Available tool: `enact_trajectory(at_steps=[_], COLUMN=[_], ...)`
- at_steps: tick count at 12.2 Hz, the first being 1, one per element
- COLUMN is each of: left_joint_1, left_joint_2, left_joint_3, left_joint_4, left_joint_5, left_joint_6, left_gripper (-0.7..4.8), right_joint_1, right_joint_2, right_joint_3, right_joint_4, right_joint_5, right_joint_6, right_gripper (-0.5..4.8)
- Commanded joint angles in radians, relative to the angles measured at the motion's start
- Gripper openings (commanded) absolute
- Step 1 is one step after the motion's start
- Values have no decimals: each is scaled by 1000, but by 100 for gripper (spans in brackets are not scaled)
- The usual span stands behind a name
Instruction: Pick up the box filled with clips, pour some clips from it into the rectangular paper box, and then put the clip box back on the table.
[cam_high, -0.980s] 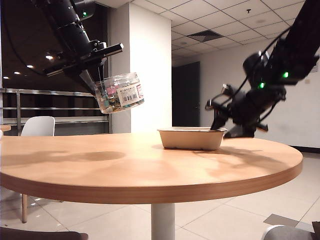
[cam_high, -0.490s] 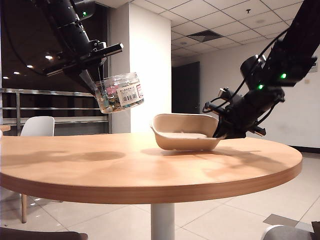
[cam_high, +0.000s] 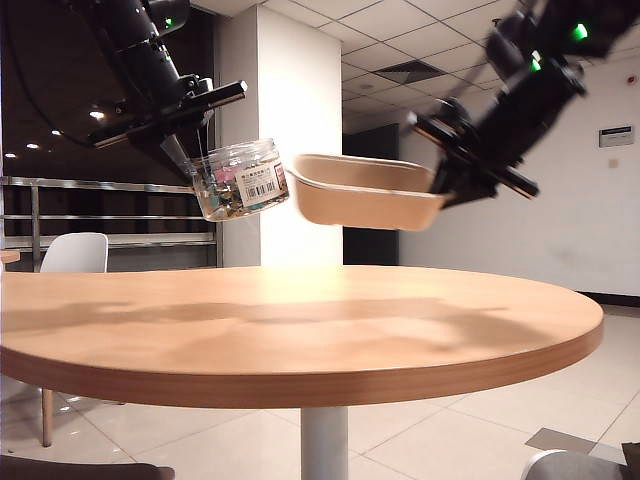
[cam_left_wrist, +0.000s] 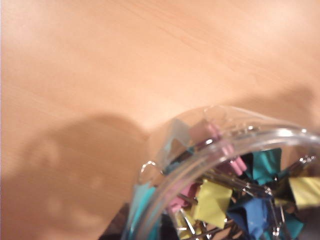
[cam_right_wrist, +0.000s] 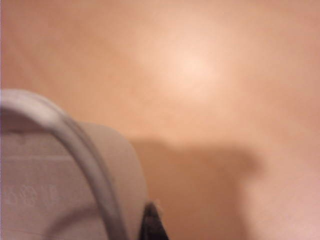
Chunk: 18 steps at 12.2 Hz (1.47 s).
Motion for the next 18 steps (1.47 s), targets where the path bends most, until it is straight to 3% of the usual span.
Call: enact_trajectory(at_steps=[1,5,10,16,17,18], left_joint_1=[-1,-1,-1,-1,-1,-1], left_joint_2=[-23,-34,-36,-37,-37,-37], left_joint_3=[9,10,22,22,22,22], left_joint_4=[21,21,19,19,19,18], left_joint_5=[11,11,12,26,26,26], left_joint_6=[0,0,0,0,1,1], left_gripper=[-6,-6,-6,-6,-6,-6], right_joint_1=[70,139,140,139,139,139], right_joint_2=[-20,-18,-3,63,69,69], right_joint_3=[2,2,1,2,2,2], right_joint_4=[-98,-164,-210,-215,-213,-213], right_joint_5=[32,175,236,238,238,238], right_joint_6=[-2,-2,5,58,58,58], right_gripper=[-8,-8,-8,-8,6,68])
